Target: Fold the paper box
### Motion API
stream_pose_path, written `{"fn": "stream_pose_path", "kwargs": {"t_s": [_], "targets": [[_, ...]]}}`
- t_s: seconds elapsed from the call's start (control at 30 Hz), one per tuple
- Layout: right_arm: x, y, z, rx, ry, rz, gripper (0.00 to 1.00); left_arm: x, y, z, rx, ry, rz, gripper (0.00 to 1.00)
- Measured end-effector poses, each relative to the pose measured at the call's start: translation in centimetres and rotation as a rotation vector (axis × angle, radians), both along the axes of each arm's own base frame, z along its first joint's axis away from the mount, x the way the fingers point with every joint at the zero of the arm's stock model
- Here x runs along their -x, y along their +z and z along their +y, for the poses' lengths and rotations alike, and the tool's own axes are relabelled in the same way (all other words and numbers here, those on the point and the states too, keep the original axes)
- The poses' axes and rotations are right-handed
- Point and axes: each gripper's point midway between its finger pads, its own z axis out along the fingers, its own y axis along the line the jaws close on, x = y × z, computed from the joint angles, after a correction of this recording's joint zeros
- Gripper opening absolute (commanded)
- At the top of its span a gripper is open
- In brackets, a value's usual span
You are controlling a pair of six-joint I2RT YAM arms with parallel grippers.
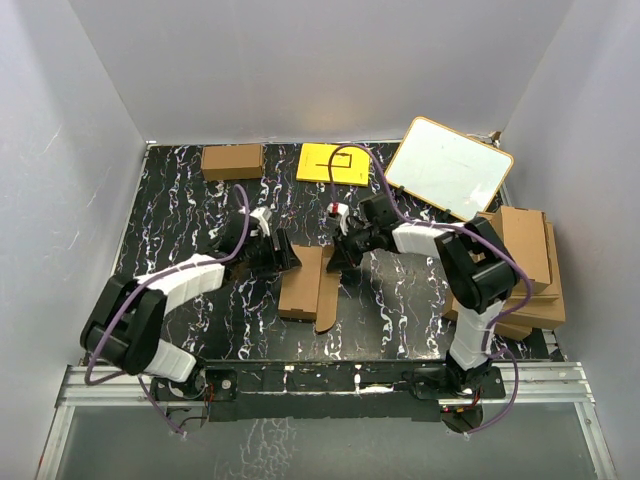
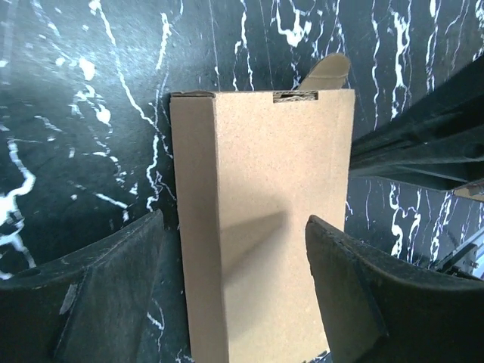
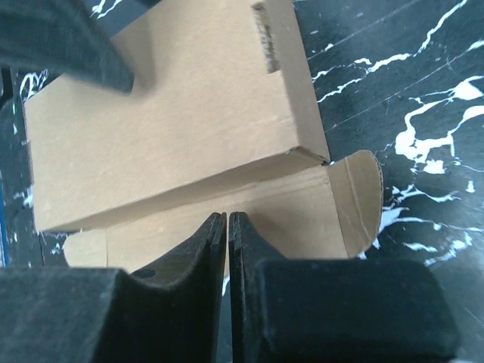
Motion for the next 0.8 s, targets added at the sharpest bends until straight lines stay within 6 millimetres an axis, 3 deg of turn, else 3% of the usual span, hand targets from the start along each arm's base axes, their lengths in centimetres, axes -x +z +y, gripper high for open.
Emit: {"fn": "stream_pose_path", "kwargs": {"t_s": [0.17,0.27,0.37,0.43,0.57,0.8], "targets": [[1.0,3.9,-1.1,-0.031,0.111,-0.157,0.22,-0.2,3.8,1.1,0.01,0.035,-0.102,0.74],[2.7,6.6,-1.5,-0.092,0.239,-0.303,0.43,0.6,6.3,1.6,0.06,0.046,-0.181,0.73],[5.6,7.8,-2.4,-0.144,0.352,-0.439,0.63,2.5,6.7,2.3,0.111,0.065,-0.206,0.73],[7.9,7.5,-3.0,-0.165,0.411,-0.508,0.68,3.9,6.1,2.7,0.14,0.082,-0.2,0.73],[11.4,5.5,-3.1,-0.162,0.521,-0.576,0.68,5.8,4.8,3.5,0.182,0.119,-0.182,0.72],[15.3,1.7,-0.9,-0.089,0.754,-0.693,0.65,5.7,3.7,3.2,0.191,0.139,-0.121,0.71]]}}
